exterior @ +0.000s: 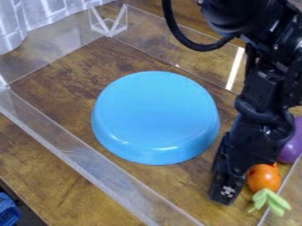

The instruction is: Move the carrot to the left side

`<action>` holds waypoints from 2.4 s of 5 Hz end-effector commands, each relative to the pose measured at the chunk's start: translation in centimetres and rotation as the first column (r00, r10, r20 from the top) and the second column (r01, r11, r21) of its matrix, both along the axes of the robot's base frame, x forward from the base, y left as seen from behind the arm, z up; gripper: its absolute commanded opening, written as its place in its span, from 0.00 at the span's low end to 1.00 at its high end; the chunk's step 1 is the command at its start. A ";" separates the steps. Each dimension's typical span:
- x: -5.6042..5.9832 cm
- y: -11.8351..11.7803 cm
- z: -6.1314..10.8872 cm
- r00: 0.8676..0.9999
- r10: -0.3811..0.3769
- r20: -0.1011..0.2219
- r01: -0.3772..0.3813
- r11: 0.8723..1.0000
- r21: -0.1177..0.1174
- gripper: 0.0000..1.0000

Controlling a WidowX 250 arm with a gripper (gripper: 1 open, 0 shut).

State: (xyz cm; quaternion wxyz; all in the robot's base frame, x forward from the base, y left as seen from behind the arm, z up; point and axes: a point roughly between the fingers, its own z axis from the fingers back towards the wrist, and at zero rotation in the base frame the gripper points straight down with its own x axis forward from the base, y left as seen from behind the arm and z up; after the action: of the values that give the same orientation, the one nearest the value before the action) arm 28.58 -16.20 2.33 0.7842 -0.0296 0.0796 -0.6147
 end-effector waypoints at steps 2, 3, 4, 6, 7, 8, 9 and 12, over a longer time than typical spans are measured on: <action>0.3 -1.5 0.3 0.998 -0.065 0.017 0.065 0.998 -0.011 1.00; 0.3 -1.6 0.0 0.998 -0.065 0.008 0.065 0.998 0.008 0.00; 0.3 -1.7 -0.2 0.998 -0.066 0.000 0.066 0.997 0.027 0.00; 0.7 -1.7 -0.4 0.999 -0.038 -0.022 0.039 0.998 0.058 1.00; 1.2 -2.0 -0.5 0.998 -0.054 -0.038 0.056 0.996 0.073 1.00; 1.7 -2.3 -0.6 0.996 -0.071 -0.051 0.076 0.993 0.089 1.00; 1.5 -1.9 -0.3 0.994 -0.089 -0.061 0.095 0.990 0.105 1.00; 1.5 -0.6 0.1 0.984 -0.148 -0.098 0.161 0.976 0.148 1.00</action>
State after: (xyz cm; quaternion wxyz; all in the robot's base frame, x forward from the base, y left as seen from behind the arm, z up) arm 29.86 -16.65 2.19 0.7339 0.0122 0.1692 -0.6577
